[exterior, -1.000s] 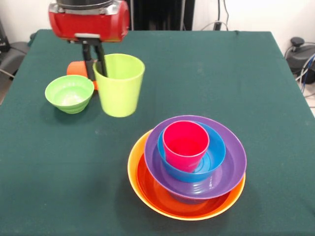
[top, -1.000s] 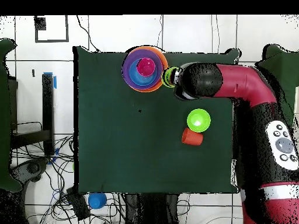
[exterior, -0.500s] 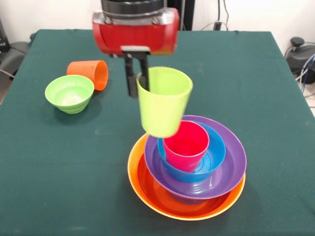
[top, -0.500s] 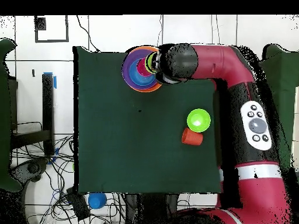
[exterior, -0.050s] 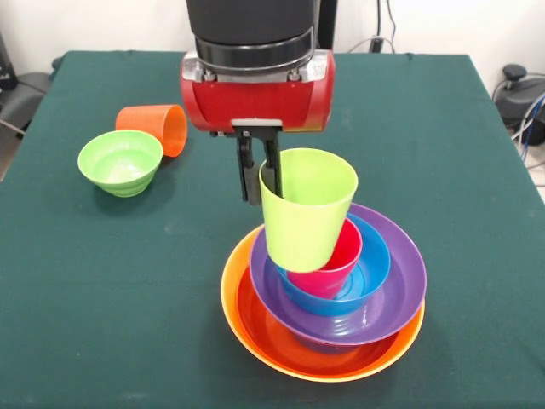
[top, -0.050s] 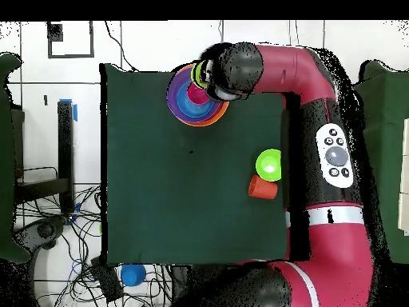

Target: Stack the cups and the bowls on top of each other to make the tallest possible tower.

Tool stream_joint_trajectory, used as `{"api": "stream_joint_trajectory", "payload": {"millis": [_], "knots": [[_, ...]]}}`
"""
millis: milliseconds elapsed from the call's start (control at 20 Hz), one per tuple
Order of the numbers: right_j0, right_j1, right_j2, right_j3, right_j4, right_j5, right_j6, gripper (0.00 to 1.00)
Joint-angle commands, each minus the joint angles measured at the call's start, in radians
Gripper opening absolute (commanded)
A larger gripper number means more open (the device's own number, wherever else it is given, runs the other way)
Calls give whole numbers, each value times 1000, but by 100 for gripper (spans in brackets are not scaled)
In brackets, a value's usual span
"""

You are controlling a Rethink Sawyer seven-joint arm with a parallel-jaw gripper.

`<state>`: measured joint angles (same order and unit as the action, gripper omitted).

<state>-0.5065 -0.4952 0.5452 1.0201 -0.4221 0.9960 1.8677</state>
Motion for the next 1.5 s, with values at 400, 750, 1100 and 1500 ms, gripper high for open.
{"api": "stream_joint_trajectory", "payload": {"millis": [400,750,1100,1500], "knots": [[18,11,-96,10,22,155,49,0],[25,-7,-116,33,38,132,49,0],[45,-23,-139,50,56,117,63,0],[71,-50,-169,102,80,82,105,0]]}}
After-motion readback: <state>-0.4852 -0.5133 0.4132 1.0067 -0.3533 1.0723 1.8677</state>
